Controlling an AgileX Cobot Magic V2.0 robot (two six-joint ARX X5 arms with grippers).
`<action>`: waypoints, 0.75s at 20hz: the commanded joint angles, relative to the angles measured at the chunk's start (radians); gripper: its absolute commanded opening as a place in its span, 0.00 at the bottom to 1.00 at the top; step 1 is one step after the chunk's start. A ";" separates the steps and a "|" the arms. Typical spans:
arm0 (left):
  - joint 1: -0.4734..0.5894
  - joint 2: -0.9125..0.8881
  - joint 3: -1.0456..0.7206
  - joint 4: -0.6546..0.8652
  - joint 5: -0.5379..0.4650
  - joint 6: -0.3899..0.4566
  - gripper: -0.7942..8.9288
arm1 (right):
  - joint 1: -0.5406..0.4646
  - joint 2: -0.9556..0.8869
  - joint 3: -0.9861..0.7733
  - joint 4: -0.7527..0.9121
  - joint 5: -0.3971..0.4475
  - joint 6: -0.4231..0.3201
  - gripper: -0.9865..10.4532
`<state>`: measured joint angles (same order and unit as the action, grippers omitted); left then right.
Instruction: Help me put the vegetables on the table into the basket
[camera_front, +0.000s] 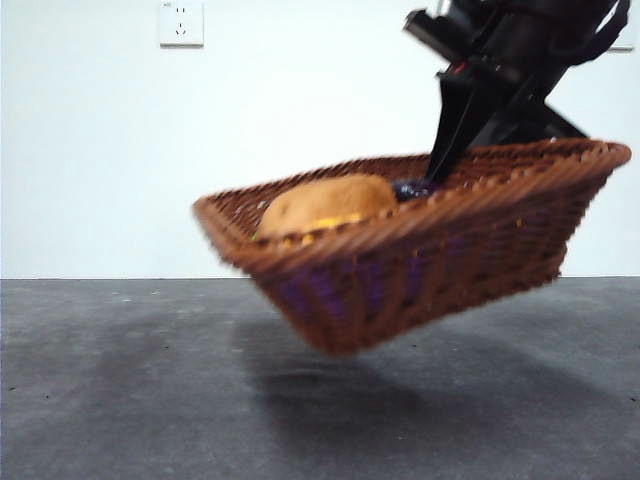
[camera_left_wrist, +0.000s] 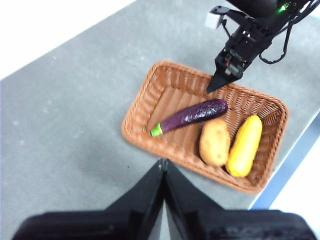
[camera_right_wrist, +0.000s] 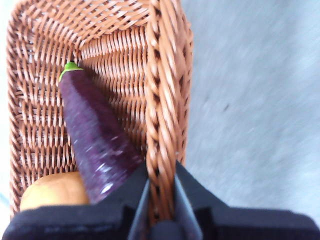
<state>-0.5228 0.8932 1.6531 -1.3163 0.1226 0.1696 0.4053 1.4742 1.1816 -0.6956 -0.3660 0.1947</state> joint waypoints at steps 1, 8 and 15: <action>0.003 -0.054 -0.058 0.000 -0.058 -0.033 0.07 | -0.068 -0.053 0.010 0.018 -0.008 0.026 0.08; 0.003 -0.241 -0.372 0.001 -0.099 -0.112 0.07 | -0.323 -0.080 0.009 -0.008 -0.064 -0.094 0.08; 0.003 -0.241 -0.376 0.008 -0.098 -0.122 0.07 | -0.413 0.086 0.009 0.092 -0.091 -0.128 0.08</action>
<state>-0.5224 0.6540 1.2812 -1.3155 0.0250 0.0582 -0.0082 1.5600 1.1820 -0.6117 -0.4427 0.0734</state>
